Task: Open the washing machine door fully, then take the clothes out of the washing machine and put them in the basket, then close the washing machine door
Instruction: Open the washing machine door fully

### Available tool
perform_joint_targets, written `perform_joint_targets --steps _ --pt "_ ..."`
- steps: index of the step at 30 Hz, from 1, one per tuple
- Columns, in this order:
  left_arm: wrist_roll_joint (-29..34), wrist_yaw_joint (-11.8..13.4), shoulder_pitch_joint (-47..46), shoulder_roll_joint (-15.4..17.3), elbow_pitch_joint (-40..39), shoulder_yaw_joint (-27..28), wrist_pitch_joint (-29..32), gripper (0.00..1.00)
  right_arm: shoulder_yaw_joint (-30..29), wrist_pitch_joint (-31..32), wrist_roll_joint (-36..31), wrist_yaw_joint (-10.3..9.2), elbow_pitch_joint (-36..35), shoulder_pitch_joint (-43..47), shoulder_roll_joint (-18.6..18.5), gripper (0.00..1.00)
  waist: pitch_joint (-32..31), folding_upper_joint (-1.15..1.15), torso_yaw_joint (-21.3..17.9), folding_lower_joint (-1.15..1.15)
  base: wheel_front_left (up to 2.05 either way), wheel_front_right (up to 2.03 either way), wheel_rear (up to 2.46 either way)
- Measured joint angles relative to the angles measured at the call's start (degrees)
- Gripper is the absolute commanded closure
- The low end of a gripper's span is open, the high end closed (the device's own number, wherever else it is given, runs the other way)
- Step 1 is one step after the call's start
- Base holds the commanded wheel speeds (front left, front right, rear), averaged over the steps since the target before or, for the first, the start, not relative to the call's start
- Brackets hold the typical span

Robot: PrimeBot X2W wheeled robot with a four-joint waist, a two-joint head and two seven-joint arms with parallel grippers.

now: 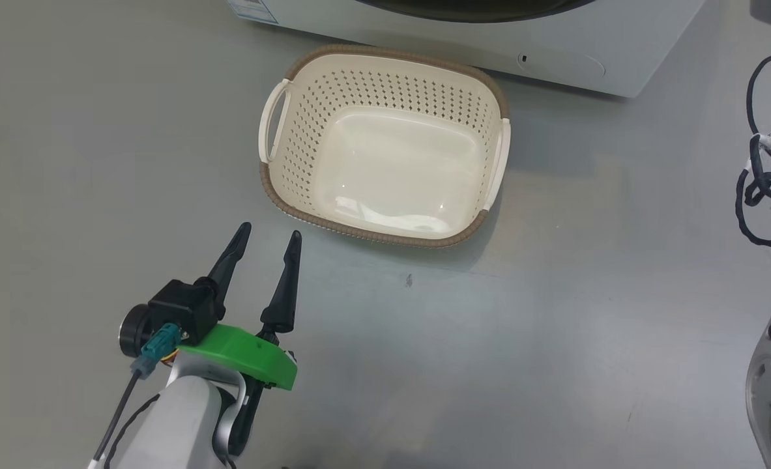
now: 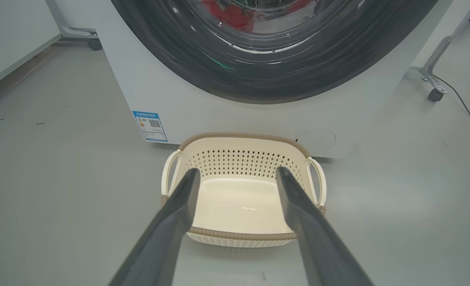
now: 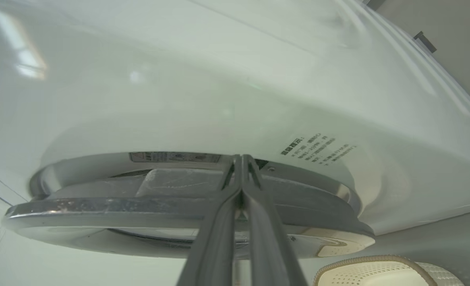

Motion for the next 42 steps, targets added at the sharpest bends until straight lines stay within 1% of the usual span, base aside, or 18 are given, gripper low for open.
perform_joint_targets --steps 3,5,16,19,25,30,42 --pt "-0.02 0.27 -0.31 -0.09 0.13 0.34 0.0 0.0 -0.33 1.91 2.75 -0.07 1.83 -0.77 1.31 1.0 0.17 0.0 0.33 0.0 0.0 0.0 0.0" --pt "-0.73 0.33 -0.48 -0.12 0.13 0.98 0.0 0.0 -0.67 2.12 3.38 -0.08 2.45 -1.5 1.7 1.0 0.22 0.0 0.48 0.0 0.0 0.0 0.0" --pt "-1.47 0.58 -1.24 -0.19 0.18 1.37 0.0 0.0 -2.04 4.0 5.7 -0.15 5.64 -5.99 1.47 1.0 0.46 0.0 1.27 -0.01 0.0 0.0 0.0" --pt "-1.63 0.59 -1.3 -0.21 0.1 1.33 0.0 0.0 -1.93 5.12 5.8 -0.56 6.86 -7.5 1.43 1.0 0.63 0.0 1.48 -0.01 0.0 0.0 0.0" --pt "-1.91 0.59 -1.36 -0.24 0.09 1.03 0.0 0.0 -1.13 7.11 6.27 -0.56 9.2 -10.13 0.7 1.0 1.01 0.0 1.84 -0.01 0.0 0.0 0.0" --pt "-2.1 0.59 -1.43 -0.25 0.07 0.73 0.0 0.0 -1.72 8.96 7.5 -0.56 11.11 -11.71 0.46 1.0 1.3 0.0 2.11 -0.01 0.0 0.0 0.0" --pt "-2.32 0.59 -1.54 -0.27 0.04 0.48 0.0 0.0 -1.96 11.7 8.34 -0.56 14.63 -12.54 -0.25 1.0 1.13 0.0 2.19 -0.01 0.0 0.0 0.0"
